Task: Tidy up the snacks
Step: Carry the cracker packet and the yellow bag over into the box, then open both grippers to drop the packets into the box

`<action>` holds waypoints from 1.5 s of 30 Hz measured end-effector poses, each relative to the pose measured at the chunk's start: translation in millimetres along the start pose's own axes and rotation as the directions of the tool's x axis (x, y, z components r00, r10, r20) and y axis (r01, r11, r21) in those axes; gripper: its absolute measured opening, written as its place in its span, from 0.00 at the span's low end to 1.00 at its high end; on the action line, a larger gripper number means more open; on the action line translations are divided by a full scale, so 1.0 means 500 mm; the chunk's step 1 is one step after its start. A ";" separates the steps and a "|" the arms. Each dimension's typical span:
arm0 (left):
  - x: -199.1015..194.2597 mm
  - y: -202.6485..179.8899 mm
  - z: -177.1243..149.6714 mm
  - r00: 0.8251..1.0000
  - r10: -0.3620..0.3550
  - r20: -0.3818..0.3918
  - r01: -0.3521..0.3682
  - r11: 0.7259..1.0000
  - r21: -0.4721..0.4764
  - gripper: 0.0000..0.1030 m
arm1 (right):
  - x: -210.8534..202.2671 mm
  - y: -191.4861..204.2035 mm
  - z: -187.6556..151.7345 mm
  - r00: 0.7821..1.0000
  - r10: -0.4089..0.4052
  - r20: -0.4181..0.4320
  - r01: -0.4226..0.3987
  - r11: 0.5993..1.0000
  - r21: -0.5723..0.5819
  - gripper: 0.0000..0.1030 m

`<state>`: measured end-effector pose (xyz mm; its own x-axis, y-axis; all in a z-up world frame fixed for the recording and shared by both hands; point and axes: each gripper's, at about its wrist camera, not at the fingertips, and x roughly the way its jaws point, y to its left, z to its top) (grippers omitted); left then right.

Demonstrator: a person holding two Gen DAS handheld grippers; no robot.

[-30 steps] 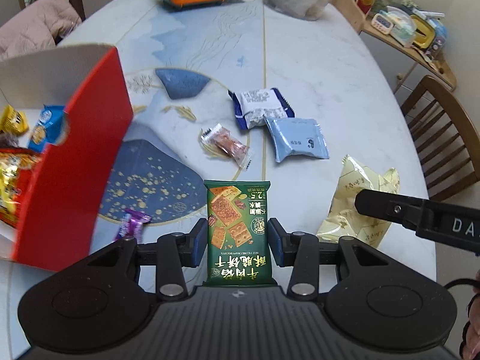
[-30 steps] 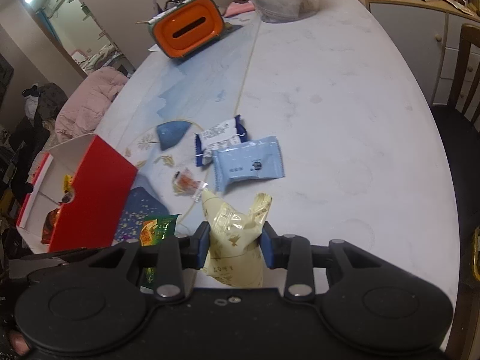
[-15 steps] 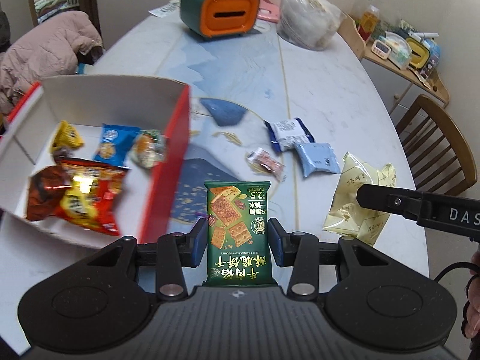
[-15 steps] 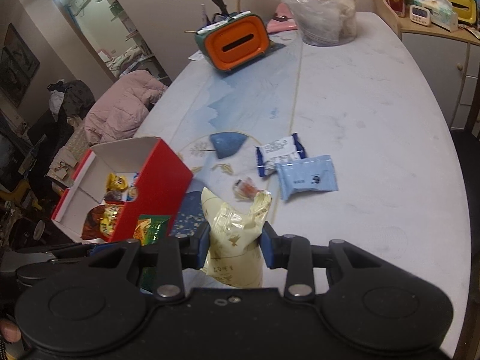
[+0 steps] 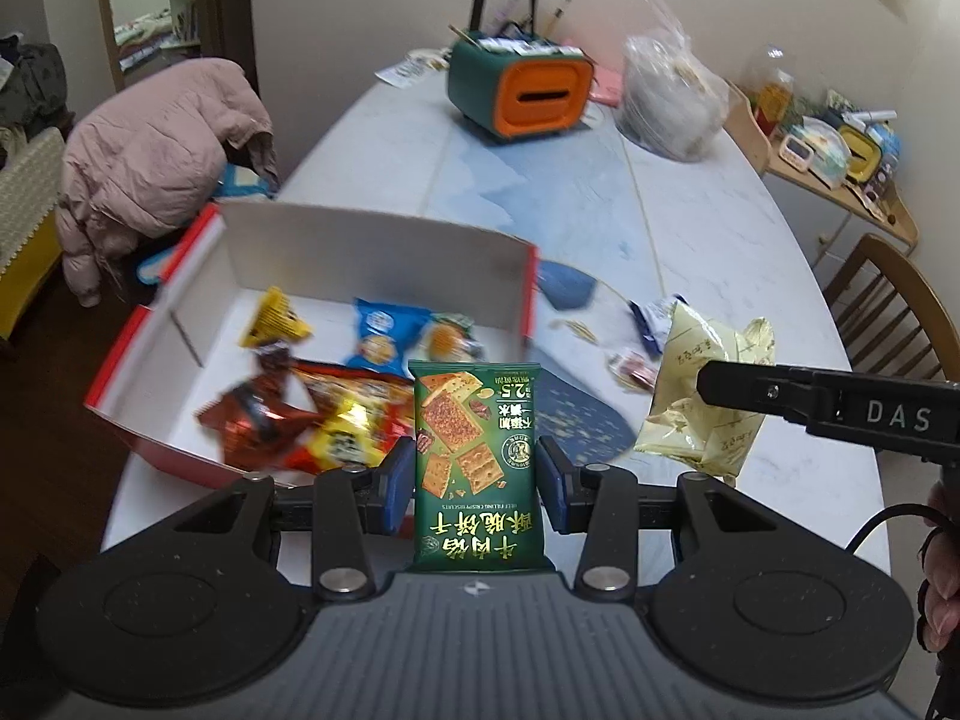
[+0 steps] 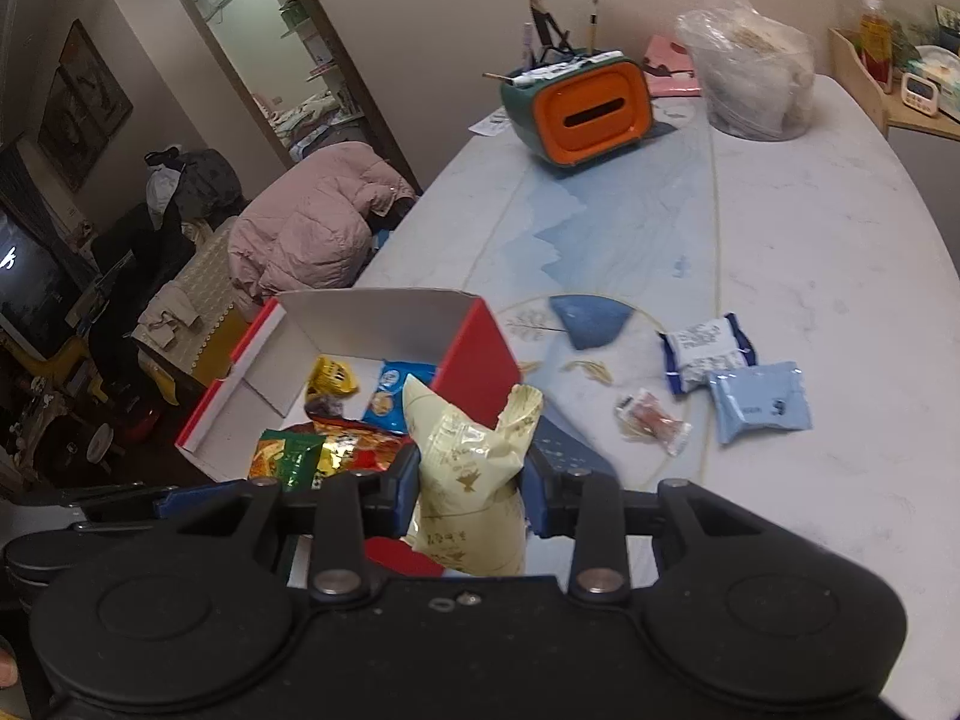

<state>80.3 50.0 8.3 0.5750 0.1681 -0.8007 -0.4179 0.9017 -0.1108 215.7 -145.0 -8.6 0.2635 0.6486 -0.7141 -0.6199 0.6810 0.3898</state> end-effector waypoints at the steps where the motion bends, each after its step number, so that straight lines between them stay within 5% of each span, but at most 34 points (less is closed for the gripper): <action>1: -0.004 0.014 0.004 1.000 0.004 0.007 -0.004 1.000 -0.002 0.40 | 0.006 0.013 0.003 1.000 0.002 0.001 -0.002 1.000 -0.005 0.33; 13: -0.005 0.165 0.048 0.997 0.058 0.053 -0.059 0.998 0.006 0.40 | 0.098 0.140 0.033 1.000 0.009 0.002 -0.009 0.999 -0.037 0.33; 25: 0.082 0.277 0.086 0.993 0.120 0.018 -0.120 0.993 0.011 0.40 | 0.218 0.199 0.055 0.998 -0.033 -0.045 0.030 0.998 -0.063 0.33; 45: 0.229 0.329 0.108 0.985 0.158 -0.065 -0.154 0.986 0.066 0.41 | 0.369 0.224 0.069 0.981 -0.111 -0.157 0.098 0.991 -0.091 0.33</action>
<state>115.3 239.0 -69.7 0.4546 0.2827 -0.8446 -0.4540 0.8894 0.0532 220.4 62.4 -76.7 0.2118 0.5076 -0.8352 -0.6562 0.7072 0.2634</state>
